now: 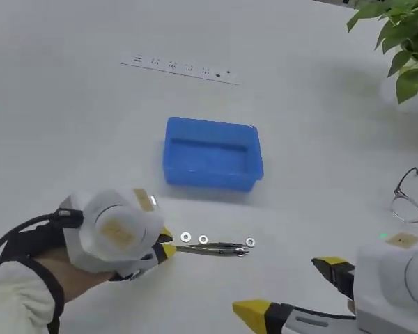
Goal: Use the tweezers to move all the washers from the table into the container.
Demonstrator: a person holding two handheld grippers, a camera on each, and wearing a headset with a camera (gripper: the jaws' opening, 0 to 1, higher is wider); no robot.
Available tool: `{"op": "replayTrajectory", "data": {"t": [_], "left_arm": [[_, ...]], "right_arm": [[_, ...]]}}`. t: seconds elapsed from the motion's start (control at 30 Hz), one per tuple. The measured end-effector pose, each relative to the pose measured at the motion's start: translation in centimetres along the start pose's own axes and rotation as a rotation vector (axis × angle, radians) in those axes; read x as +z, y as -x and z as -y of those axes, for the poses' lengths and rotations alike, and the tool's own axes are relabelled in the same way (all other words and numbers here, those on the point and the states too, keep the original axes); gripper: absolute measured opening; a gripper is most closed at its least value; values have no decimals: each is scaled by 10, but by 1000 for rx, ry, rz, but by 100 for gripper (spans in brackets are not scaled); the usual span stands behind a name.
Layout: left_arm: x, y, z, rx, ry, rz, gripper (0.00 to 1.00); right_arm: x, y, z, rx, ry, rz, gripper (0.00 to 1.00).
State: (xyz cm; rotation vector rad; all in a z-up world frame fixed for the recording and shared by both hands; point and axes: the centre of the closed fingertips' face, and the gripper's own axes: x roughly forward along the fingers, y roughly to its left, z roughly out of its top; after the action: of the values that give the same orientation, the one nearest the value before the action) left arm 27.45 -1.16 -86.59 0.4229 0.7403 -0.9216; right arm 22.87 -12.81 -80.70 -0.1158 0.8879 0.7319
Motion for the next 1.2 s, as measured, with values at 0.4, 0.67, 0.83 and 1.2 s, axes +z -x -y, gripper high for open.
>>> {"op": "replayTrajectory", "data": {"t": [0.4,0.67,0.83,1.2], "left_arm": [[-5,-15,4,-71,-90,-57,1],[-3,-15,13,-117,-198,-66,0],[14,-5,16,-109,-176,-24,0],[42,33,34,-108,-97,18,0]], "right_arm": [[-5,-2,-3,12,-2,-17,81],[-4,-1,-11,27,9,-16,79],[2,2,-17,43,24,-1,73],[17,8,-32,83,89,52,56]]}}
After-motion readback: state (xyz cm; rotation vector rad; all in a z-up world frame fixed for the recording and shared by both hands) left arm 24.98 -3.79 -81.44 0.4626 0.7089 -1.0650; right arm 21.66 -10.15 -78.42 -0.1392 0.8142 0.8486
